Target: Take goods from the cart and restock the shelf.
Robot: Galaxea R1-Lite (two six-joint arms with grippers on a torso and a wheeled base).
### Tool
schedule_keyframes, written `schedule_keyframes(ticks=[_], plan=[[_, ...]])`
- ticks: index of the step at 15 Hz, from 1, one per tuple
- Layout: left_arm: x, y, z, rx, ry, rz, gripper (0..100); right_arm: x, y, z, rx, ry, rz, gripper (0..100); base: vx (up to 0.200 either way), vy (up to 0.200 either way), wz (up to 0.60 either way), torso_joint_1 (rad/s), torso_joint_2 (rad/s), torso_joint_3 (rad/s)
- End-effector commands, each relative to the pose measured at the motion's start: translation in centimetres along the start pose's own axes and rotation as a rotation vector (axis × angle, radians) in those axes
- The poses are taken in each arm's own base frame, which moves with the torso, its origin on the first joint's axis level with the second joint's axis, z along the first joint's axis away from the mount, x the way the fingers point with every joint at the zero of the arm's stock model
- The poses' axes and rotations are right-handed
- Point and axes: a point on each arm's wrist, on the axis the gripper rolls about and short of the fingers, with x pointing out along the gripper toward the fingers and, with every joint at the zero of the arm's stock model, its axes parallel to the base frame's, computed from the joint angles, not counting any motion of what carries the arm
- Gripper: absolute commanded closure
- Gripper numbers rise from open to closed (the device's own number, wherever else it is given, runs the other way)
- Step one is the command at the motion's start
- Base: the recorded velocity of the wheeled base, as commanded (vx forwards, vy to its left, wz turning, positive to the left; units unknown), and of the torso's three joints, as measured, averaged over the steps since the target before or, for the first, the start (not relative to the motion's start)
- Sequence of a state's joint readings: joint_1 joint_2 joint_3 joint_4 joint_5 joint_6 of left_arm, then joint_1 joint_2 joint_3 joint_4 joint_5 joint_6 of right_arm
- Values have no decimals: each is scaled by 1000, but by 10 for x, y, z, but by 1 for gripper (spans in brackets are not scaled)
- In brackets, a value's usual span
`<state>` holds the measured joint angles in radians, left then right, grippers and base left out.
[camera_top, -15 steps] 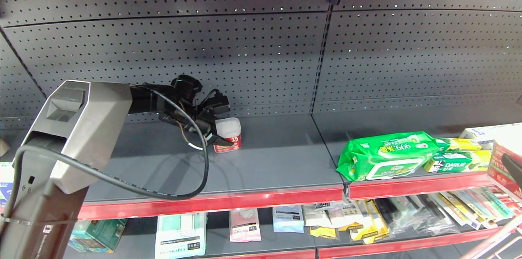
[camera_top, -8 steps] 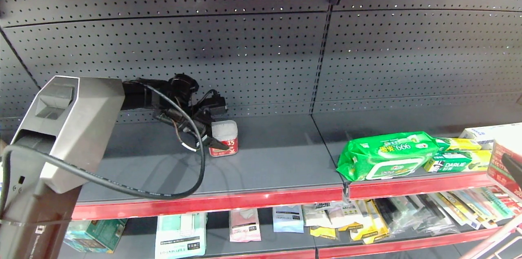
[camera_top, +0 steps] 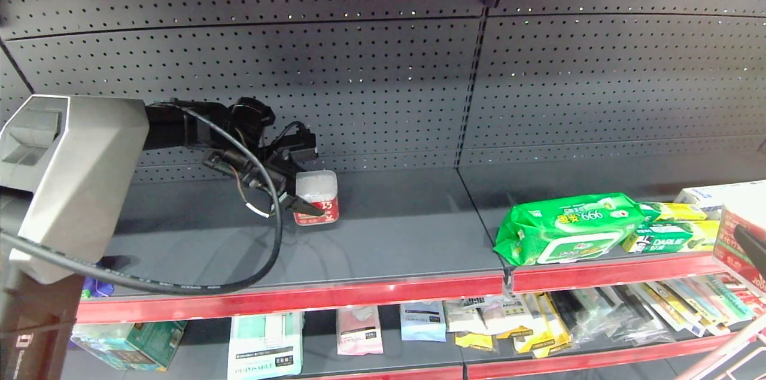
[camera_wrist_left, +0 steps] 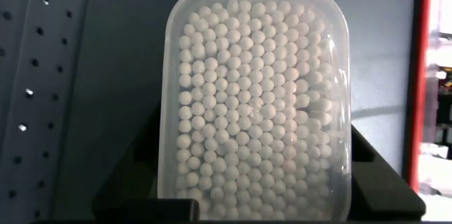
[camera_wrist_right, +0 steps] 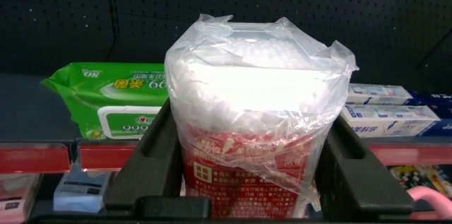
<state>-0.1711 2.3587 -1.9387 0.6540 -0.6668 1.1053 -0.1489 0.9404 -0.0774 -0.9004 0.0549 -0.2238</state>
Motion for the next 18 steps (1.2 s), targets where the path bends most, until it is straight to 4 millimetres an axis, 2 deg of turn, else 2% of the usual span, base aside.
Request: schedule_keyframes(ticks=[1, 5, 8, 11, 18], plan=[[-8, -8, 4, -4, 5, -4, 100, 0, 0, 0, 0, 1, 1, 100, 0, 0, 0, 0, 0, 0], [-18, -32, 0, -63, 46, -41, 100, 0, 0, 0, 1, 1, 1, 100, 0, 0, 0, 0, 0, 0], [-12, -36, -8, -44, 32, -14, 100, 0, 0, 1, 0, -2, 0, 100, 0, 0, 0, 0, 0, 0], [-16, -46, -10, -58, 29, -37, 100, 0, 0, 1, 1, -2, 0, 100, 0, 0, 0, 0, 0, 0], [-14, -50, -12, -29, 26, -59, 100, 0, 0, 1, 1, -5, -1, 100, 0, 0, 0, 0, 0, 0]])
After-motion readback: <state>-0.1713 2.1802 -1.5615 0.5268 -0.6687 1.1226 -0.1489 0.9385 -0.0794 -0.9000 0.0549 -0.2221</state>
